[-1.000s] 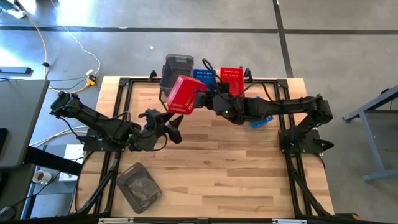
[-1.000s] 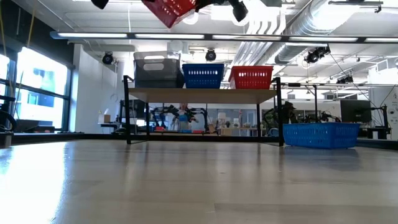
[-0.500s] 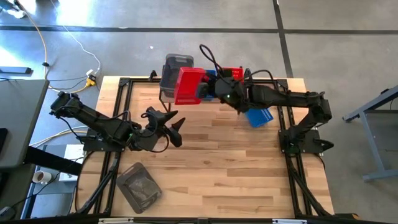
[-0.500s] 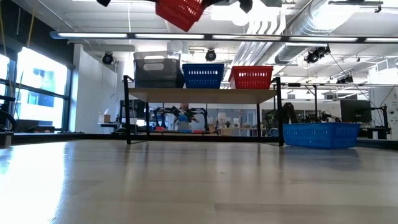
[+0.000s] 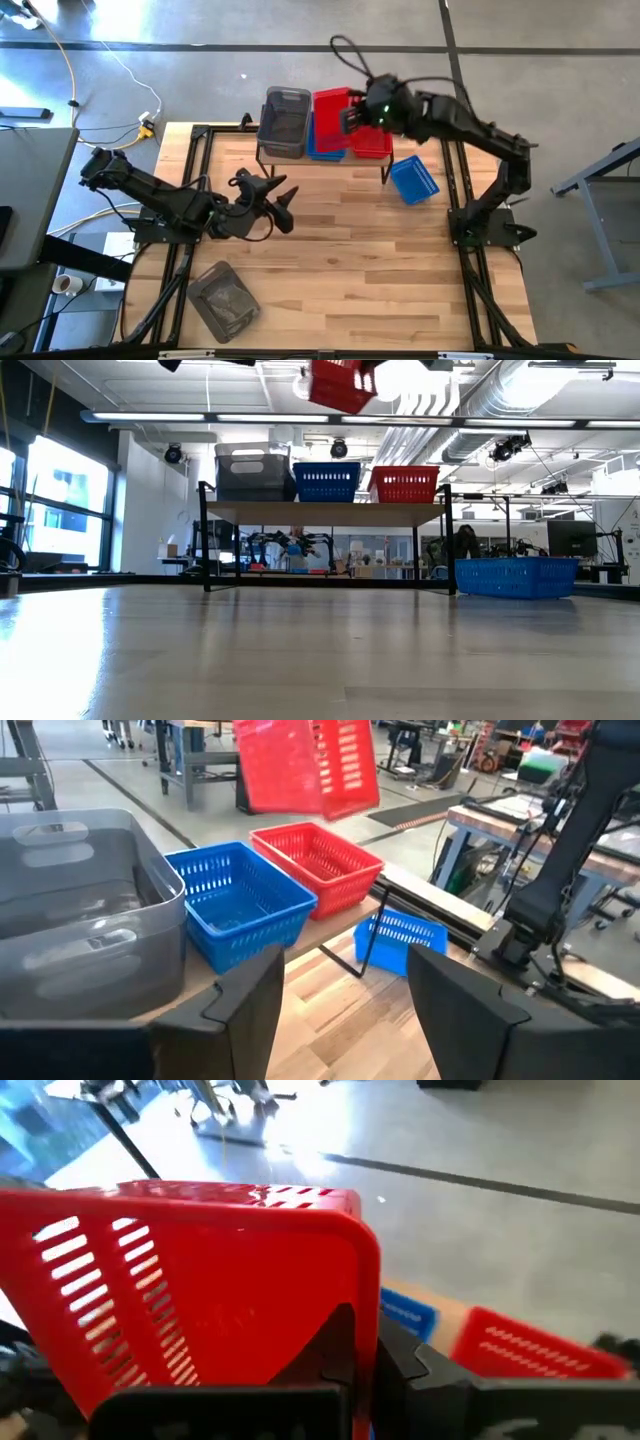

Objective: Stack baskets on shelf by color
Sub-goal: Stack the red bin on top of the red bin on the shelf

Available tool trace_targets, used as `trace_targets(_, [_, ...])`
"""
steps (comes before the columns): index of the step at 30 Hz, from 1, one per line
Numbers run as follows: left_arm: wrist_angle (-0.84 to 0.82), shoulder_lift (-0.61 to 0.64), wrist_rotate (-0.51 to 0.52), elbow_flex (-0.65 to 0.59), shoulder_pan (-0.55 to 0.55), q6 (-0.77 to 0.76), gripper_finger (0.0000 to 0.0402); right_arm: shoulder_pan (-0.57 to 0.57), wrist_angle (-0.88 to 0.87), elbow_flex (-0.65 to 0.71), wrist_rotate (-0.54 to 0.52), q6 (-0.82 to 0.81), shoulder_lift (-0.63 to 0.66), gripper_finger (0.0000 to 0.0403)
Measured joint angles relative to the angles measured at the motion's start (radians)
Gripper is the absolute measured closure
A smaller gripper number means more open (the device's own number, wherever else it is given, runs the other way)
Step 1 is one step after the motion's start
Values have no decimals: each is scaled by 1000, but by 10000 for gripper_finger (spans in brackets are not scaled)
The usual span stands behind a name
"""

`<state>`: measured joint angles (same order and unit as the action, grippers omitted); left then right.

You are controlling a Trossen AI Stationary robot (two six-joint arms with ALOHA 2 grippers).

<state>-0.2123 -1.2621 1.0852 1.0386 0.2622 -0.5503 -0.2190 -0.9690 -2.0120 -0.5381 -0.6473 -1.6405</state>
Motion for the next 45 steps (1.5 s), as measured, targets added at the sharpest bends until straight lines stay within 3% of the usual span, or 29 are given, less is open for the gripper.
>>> trace_targets(14, [0,0,-82,0,-127,102,202,-359,-228,-122,394,183,0,403])
trace_targets(28, [0,0,-90,0,-257,230,202,-674,-305,-114,624,247,-14,403])
trace_targets(35, [1,0,-114,0,-337,291,202,-706,-409,-113,708,171,-74,403])
trace_targets(45, [1,0,-143,0,-401,425,202,-644,-473,-113,782,26,-123,403])
